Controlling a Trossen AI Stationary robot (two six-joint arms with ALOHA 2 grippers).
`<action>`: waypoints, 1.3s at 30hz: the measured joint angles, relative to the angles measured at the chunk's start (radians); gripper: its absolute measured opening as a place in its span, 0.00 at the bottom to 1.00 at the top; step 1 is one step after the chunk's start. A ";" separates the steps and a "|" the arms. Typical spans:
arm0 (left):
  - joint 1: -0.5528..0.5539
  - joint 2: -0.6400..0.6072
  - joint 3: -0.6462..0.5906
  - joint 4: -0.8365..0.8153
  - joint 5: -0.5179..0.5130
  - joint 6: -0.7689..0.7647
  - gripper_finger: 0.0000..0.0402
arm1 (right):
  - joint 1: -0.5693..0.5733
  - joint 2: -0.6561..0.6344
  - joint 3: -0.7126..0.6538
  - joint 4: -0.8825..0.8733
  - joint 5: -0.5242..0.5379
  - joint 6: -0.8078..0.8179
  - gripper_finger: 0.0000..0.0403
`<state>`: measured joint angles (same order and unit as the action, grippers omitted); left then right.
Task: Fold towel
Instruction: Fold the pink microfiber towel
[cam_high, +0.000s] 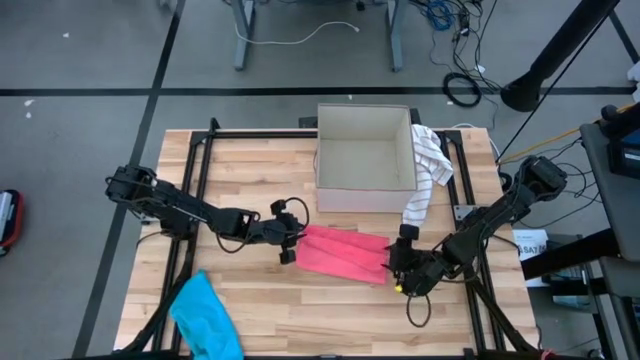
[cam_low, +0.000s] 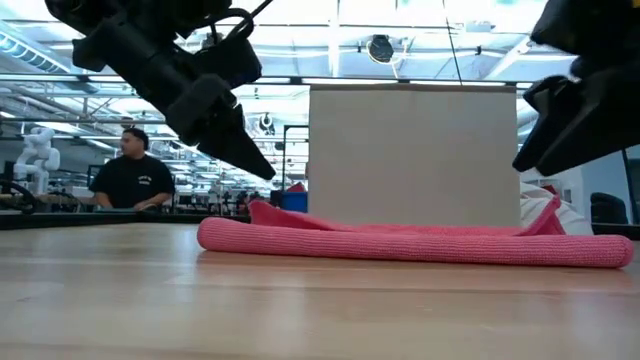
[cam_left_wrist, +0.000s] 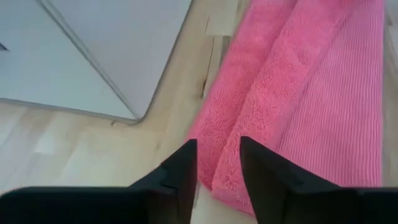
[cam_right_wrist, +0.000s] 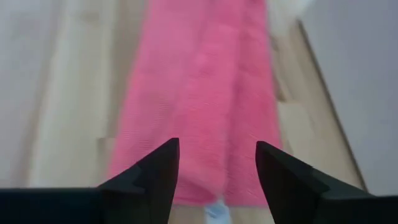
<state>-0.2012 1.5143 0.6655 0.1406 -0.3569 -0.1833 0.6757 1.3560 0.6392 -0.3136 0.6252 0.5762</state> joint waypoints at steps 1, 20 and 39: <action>0.001 0.004 0.000 0.006 0.000 0.000 0.35 | 0.008 0.000 0.000 0.020 -0.003 -0.031 0.49; -0.066 0.194 0.000 0.147 0.463 0.055 0.37 | 0.013 0.145 0.000 0.080 -0.081 -0.203 0.36; -0.053 0.278 0.003 0.194 0.439 0.028 0.37 | -0.102 0.159 0.000 0.071 -0.003 -0.192 0.01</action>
<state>-0.2542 1.7924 0.6685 0.3346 0.0822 -0.1549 0.5737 1.5150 0.6392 -0.2429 0.6227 0.3846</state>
